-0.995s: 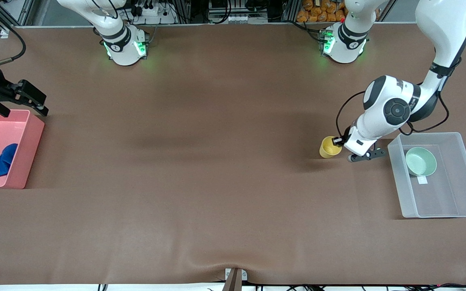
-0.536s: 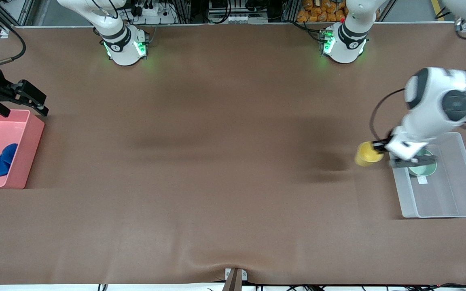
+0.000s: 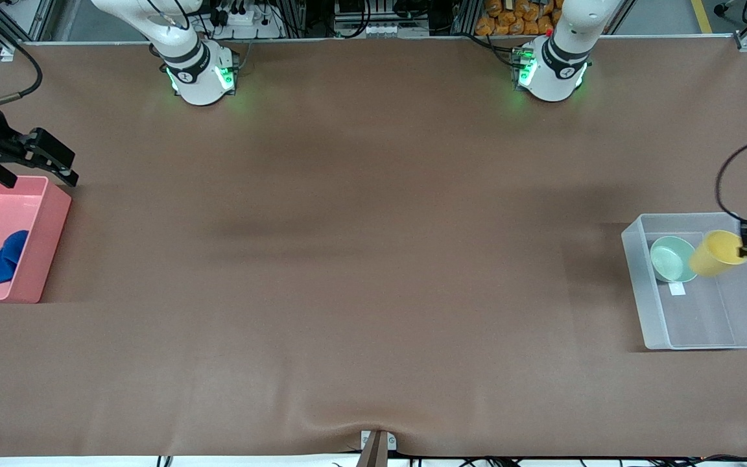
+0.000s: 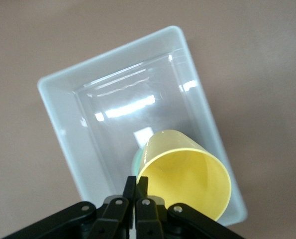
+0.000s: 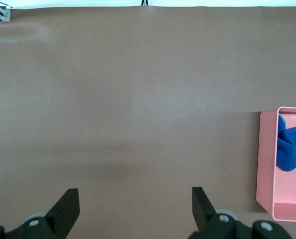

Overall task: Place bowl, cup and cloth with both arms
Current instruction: 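Carry the yellow cup over the clear bin with the left gripper, then lower the yellow cup into the bin beside the bowl and release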

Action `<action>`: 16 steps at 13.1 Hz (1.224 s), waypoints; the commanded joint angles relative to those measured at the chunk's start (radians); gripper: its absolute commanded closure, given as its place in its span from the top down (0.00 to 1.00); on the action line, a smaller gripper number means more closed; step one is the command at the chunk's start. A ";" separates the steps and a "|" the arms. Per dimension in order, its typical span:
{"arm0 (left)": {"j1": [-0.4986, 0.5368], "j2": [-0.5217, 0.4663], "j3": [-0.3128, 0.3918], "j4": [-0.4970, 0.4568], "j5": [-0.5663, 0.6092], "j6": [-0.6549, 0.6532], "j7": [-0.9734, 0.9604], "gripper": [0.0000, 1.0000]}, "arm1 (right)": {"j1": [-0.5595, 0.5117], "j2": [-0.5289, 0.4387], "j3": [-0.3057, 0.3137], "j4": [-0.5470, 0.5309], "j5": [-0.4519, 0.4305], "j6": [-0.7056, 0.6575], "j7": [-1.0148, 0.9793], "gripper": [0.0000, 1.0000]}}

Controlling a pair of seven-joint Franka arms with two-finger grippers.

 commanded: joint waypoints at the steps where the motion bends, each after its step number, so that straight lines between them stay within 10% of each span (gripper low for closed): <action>1: -0.019 0.208 -0.002 0.188 0.072 -0.021 0.160 0.00 | 0.006 0.007 -0.001 0.019 -0.004 -0.013 0.014 1.00; 9: -0.275 0.365 0.188 0.308 0.088 0.103 0.189 0.00 | 0.007 0.007 -0.001 0.019 -0.004 -0.013 0.013 1.00; 14: -0.278 0.413 0.190 0.301 0.090 0.103 0.198 0.00 | 0.009 0.007 -0.001 0.019 -0.004 -0.013 0.014 1.00; 15: -0.278 0.413 0.190 0.299 0.093 0.103 0.198 0.13 | 0.007 0.008 -0.001 0.019 -0.004 -0.013 0.013 1.00; 16: -0.278 0.411 0.190 0.299 0.096 0.102 0.198 0.61 | 0.007 0.008 -0.001 0.019 -0.004 -0.013 0.014 1.00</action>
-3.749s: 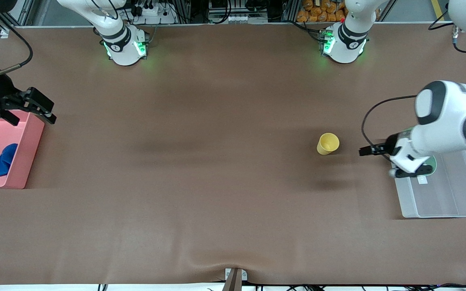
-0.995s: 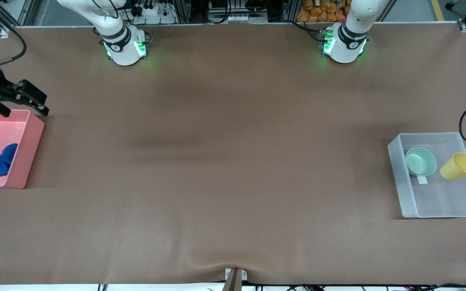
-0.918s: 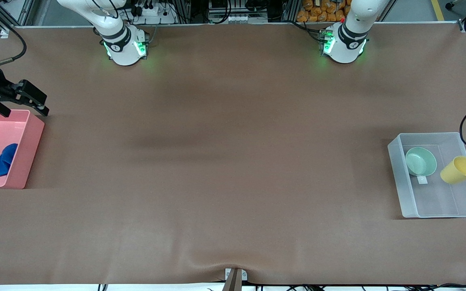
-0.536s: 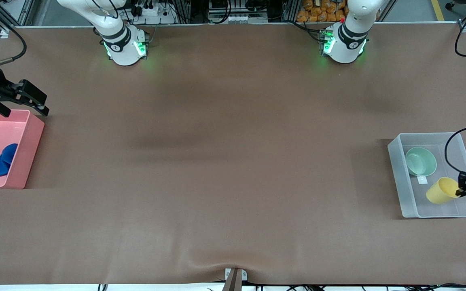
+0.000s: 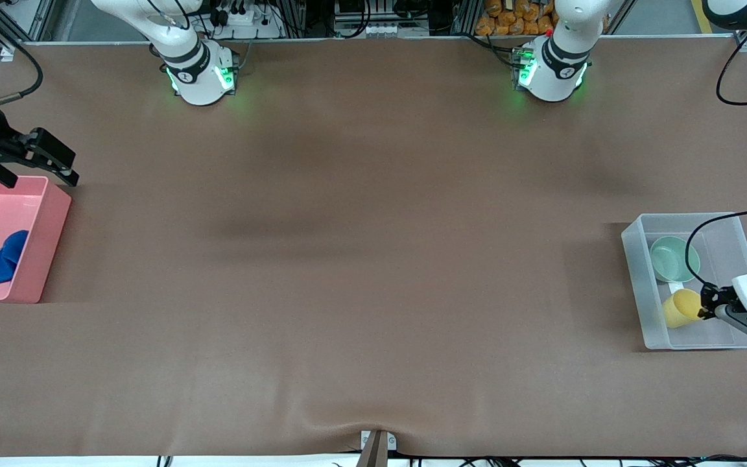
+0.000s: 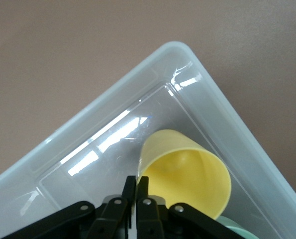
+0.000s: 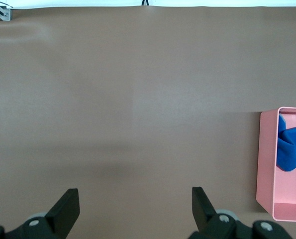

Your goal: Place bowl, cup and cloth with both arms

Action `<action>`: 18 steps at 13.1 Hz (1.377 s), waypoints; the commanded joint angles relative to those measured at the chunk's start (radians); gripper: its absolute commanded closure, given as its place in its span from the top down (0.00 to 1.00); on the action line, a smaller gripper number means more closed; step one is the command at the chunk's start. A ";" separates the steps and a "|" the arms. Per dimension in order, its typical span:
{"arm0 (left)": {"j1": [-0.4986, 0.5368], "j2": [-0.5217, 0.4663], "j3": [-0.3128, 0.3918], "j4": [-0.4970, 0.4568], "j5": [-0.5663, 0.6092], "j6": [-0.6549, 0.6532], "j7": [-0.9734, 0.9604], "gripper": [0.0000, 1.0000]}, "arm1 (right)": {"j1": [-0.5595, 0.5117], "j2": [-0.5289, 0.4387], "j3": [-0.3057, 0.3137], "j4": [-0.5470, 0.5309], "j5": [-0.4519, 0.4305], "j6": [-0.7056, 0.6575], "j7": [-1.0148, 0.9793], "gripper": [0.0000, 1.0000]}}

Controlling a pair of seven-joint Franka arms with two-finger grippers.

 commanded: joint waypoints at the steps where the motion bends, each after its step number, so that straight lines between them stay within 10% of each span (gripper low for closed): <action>1: 0.000 -0.002 -0.002 0.018 0.026 -0.003 0.007 1.00 | 0.007 0.008 -0.002 0.019 -0.004 -0.012 0.014 1.00; 18: 0.005 -0.490 -0.229 0.021 -0.124 -0.499 -0.689 1.00 | 0.007 0.010 -0.002 0.016 -0.004 -0.014 0.013 1.00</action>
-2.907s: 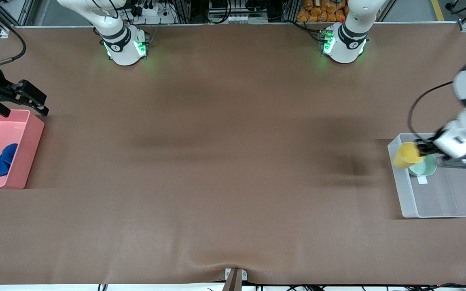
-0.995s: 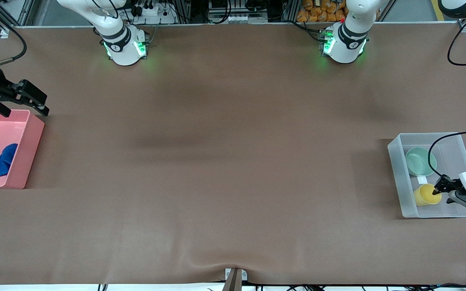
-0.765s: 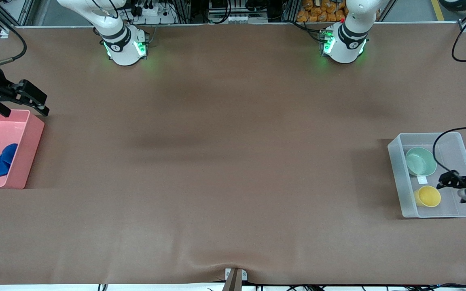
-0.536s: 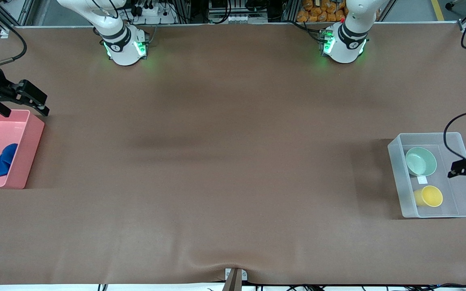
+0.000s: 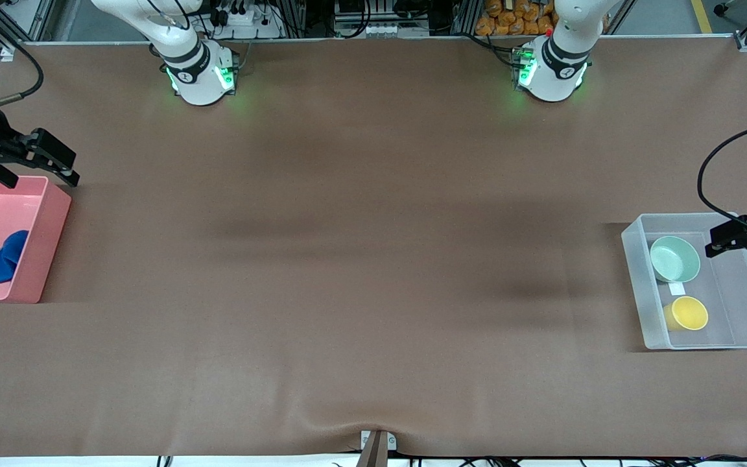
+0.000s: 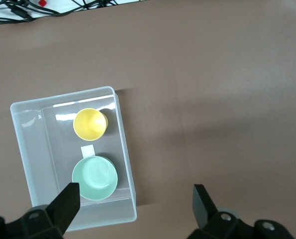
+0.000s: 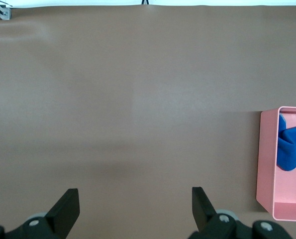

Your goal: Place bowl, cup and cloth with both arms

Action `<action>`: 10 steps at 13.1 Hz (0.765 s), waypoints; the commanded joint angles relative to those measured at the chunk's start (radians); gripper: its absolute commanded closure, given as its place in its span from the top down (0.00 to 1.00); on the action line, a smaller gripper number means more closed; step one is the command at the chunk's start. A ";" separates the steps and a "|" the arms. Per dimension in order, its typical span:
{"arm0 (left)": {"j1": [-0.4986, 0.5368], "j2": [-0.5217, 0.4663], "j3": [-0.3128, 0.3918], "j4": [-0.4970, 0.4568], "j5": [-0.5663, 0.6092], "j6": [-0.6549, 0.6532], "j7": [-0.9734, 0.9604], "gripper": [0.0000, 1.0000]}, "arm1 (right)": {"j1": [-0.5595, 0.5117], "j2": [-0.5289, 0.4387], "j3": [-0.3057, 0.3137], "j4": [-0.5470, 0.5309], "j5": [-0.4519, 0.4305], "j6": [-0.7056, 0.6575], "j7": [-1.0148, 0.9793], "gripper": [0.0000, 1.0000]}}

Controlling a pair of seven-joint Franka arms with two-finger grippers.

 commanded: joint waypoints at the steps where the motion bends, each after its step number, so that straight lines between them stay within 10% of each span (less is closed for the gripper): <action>1: 0.014 -0.037 -0.025 -0.022 -0.010 -0.023 -0.016 1.00 | 0.007 0.008 -0.002 0.016 -0.004 -0.011 0.013 1.00; 4: -0.066 -0.075 0.022 -0.020 -0.019 -0.021 -0.014 1.00 | 0.007 0.008 -0.002 0.016 -0.004 -0.012 0.013 1.00; 10: -0.458 -0.207 0.540 -0.042 -0.206 -0.136 -0.033 1.00 | 0.007 0.008 -0.002 0.016 -0.004 -0.011 0.013 1.00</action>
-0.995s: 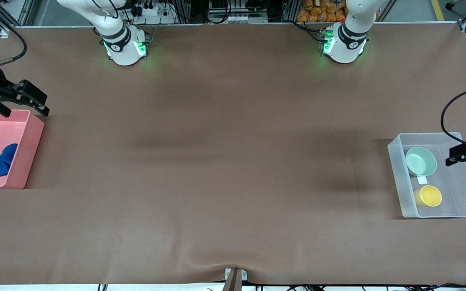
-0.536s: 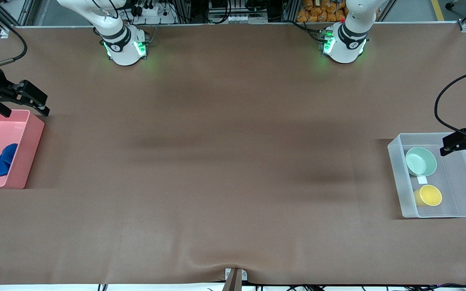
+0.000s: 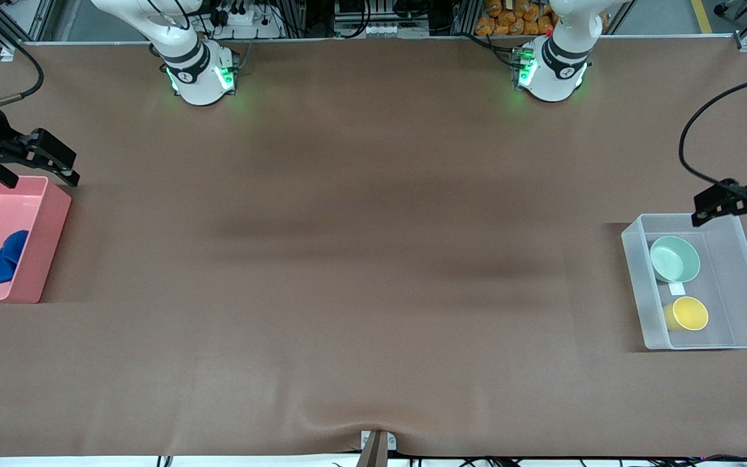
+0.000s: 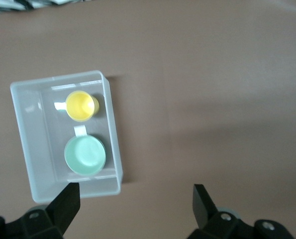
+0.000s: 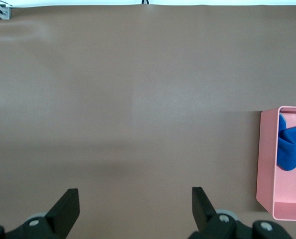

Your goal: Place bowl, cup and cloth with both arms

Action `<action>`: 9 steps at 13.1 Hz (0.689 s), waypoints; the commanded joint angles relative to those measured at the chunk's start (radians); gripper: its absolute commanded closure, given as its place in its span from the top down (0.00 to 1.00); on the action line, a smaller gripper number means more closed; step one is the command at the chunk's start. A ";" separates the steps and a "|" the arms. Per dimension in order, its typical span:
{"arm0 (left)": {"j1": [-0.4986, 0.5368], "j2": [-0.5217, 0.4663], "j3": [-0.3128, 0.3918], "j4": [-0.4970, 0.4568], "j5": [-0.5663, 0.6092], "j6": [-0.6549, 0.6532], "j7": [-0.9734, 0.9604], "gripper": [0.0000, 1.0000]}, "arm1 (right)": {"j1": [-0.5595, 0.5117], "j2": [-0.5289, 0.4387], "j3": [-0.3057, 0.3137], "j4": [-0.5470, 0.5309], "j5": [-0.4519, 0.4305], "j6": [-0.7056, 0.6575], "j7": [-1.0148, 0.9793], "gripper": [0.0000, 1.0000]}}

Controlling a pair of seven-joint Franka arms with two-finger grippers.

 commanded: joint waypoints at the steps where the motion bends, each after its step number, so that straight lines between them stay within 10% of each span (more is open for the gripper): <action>1: -0.131 -0.082 0.170 -0.058 -0.052 -0.021 -0.013 1.00 | 0.007 0.008 -0.003 0.016 -0.004 -0.010 0.013 1.00; 9: -0.291 -0.271 0.284 -0.276 -0.042 -0.041 -0.106 1.00 | 0.007 0.008 -0.003 0.016 -0.004 -0.010 0.013 1.00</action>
